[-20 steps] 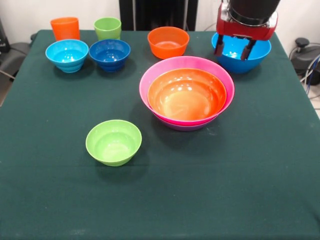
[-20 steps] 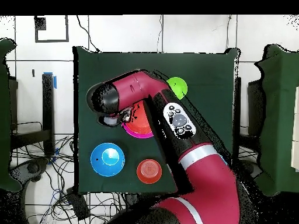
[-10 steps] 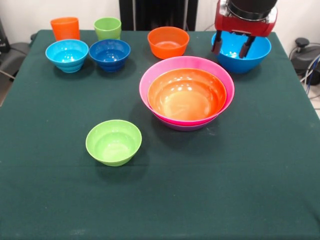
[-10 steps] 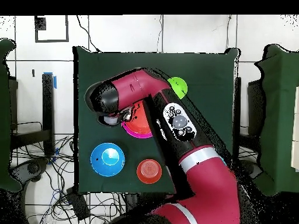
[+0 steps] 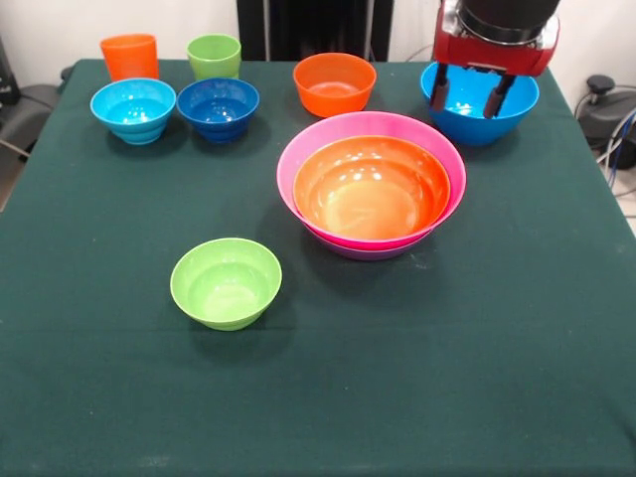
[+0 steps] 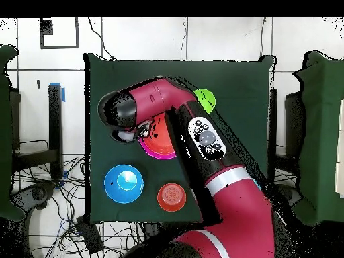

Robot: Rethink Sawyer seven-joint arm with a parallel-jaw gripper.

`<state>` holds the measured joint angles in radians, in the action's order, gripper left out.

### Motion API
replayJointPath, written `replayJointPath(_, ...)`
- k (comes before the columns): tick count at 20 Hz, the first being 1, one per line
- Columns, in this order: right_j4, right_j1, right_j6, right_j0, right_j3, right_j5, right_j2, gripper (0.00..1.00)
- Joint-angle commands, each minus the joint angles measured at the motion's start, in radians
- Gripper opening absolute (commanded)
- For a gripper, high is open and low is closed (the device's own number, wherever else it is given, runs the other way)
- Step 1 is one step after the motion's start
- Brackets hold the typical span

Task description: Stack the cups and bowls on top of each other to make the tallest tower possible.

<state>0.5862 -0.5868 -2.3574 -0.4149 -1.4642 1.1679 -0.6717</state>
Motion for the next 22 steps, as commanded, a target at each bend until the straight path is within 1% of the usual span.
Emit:
replayJointPath(1, -0.007, 0.100, 0.253, -0.008, 0.114, 0.128, 0.014, 1.00)
replayJointPath(5, -0.009, 0.108, 0.265, -0.011, 0.107, 0.136, 0.010, 1.00)
replayJointPath(8, -0.012, 0.138, 0.293, -0.007, 0.144, 0.163, 0.000, 1.00)
replayJointPath(10, -0.011, 0.128, 0.280, -0.006, 0.136, 0.154, -0.001, 1.00)
replayJointPath(13, -0.014, 0.051, 0.210, -0.023, 0.015, 0.066, 0.004, 1.00)
replayJointPath(15, -0.010, -0.020, 0.125, -0.044, -0.136, -0.067, 0.008, 1.00)
replayJointPath(16, -0.001, -0.047, 0.101, -0.049, -0.183, -0.114, 0.009, 1.00)
replayJointPath(17, -0.006, -0.067, 0.082, -0.055, -0.222, -0.137, 0.008, 1.00)
replayJointPath(19, -0.004, -0.096, 0.072, -0.060, -0.262, -0.169, 0.006, 1.00)
replayJointPath(22, -0.011, -0.108, 0.081, -0.064, -0.281, -0.180, 0.006, 1.00)
